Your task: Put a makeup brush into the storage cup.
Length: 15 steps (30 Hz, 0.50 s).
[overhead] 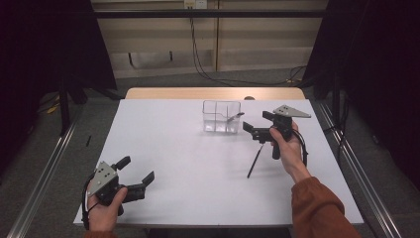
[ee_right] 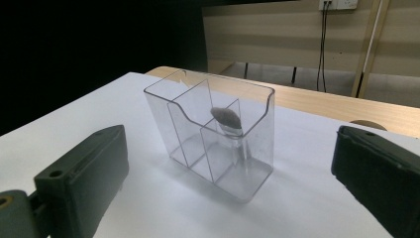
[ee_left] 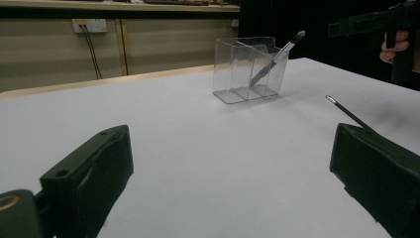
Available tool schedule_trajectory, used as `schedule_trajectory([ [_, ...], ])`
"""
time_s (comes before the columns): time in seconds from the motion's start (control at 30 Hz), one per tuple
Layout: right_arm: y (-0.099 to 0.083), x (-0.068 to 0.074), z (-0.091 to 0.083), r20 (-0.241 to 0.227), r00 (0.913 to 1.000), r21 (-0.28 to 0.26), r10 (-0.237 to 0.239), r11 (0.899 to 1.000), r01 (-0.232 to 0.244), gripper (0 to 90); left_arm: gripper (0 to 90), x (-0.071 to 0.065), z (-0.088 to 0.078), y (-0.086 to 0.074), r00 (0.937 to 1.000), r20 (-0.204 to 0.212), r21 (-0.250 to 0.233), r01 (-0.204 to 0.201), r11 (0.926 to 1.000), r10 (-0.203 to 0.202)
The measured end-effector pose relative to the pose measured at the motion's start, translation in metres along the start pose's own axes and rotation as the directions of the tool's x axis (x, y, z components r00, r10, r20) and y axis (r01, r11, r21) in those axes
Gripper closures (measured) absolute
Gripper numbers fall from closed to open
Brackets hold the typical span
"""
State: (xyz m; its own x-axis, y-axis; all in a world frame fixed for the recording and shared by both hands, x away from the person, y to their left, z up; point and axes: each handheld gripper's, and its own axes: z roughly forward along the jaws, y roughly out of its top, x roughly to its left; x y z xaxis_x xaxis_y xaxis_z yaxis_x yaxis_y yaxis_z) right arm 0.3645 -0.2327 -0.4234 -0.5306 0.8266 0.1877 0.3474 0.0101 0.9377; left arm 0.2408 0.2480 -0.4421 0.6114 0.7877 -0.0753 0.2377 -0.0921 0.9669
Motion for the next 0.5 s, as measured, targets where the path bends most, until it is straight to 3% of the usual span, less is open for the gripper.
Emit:
schedule_trajectory([
  [0.3,-0.011,0.001,-0.026,0.038,0.9990,-0.033,-0.024,0.999,0.025,1.5,3.2,-0.001,-0.001,0.000,1.0000,0.004,-0.001,0.002,1.0000,-0.002],
  [0.5,-0.019,0.006,-0.043,0.035,0.9987,-0.039,-0.038,0.998,0.039,1.4,3.2,0.000,-0.001,0.000,0.9999,-0.001,-0.004,0.010,0.9999,-0.010],
])
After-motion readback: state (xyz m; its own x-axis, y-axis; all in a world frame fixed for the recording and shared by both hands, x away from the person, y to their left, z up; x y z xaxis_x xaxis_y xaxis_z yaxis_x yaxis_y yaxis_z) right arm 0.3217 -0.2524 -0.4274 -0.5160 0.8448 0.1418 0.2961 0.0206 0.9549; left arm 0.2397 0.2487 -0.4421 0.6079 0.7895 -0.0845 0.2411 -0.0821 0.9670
